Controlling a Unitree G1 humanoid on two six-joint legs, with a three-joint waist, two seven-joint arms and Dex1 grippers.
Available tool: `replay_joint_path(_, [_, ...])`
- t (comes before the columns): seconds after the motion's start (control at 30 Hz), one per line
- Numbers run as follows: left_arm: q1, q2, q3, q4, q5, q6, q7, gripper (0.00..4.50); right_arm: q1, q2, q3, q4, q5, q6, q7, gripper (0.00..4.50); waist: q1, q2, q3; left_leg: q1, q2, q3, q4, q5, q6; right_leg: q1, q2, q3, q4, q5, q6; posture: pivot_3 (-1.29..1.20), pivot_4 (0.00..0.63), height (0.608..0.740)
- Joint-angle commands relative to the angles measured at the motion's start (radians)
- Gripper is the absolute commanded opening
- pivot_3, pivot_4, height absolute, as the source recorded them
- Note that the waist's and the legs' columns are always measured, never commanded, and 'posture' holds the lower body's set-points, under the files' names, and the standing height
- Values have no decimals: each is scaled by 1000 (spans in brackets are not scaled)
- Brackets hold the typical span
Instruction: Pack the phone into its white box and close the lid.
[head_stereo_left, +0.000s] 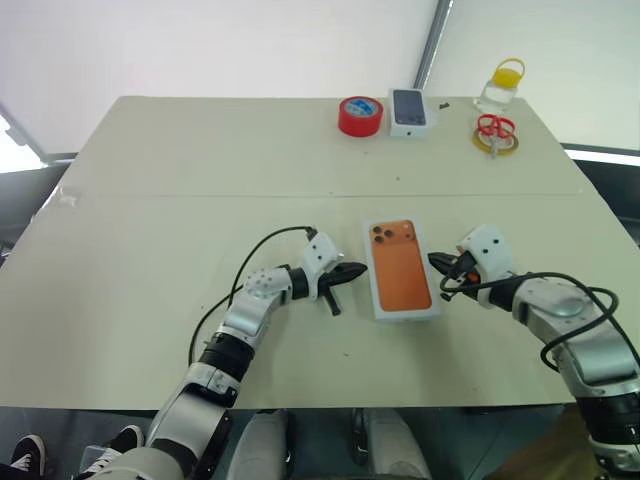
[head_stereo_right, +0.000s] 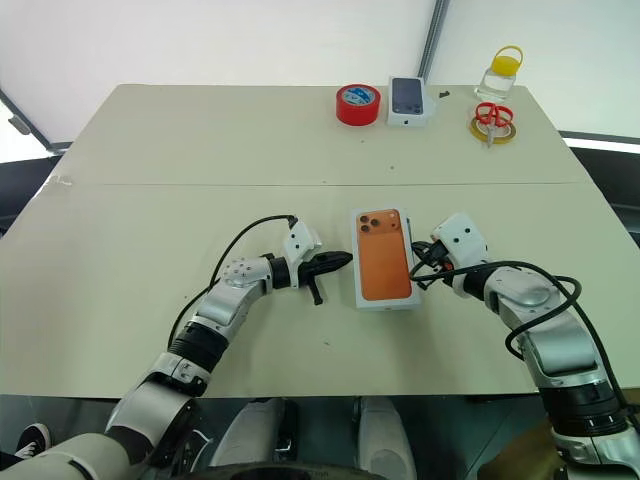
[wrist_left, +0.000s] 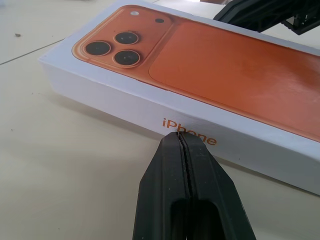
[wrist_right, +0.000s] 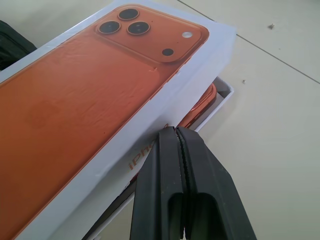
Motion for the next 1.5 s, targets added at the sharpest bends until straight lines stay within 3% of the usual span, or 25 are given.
replay_joint_path(0.03, [-35, -32, -3, -3, -4, -37, -4, 0, -6, 14, -17, -32, -13, -1, -5, 44, -1, 0, 0, 0, 0, 0, 0, 0, 0, 0, 0, 0, 0, 0, 0, 0, 150, 739])
replay_joint_path(0.5, [-77, -54, 26, 81, 8, -48, 0, 0, -44, 54, 46, 27, -150, 30, -41, 44, -2, 0, 0, 0, 0, 0, 0, 0, 0, 0, 0, 0, 0, 2, 2, 0, 150, 739])
replay_joint_path(1.17, [-26, -34, 43, -2, 3, -22, -15, 0, -23, 11, 10, 46, -215, -4, -5, 44, -2, 0, 0, 0, 0, 0, 0, 0, 0, 0, 0, 0, 0, 2, 2, 0, 150, 739])
replay_joint_path(1.37, [-93, -64, 122, -70, -88, 85, 35, 0, -84, 46, -148, 75, -78, -37, 22, 44, -2, 0, 0, 0, 0, 0, 0, 0, 0, 0, 0, 0, 0, 2, 3, 0, 150, 739])
replay_joint_path(1.5, [-177, -130, 125, -43, -103, 135, 84, 0, -98, 75, -169, 54, 1, -32, 81, 44, 1, 0, 0, 0, -1, -1, 0, 0, 0, 1, 0, -1, 0, 2, 3, 0, 150, 739])
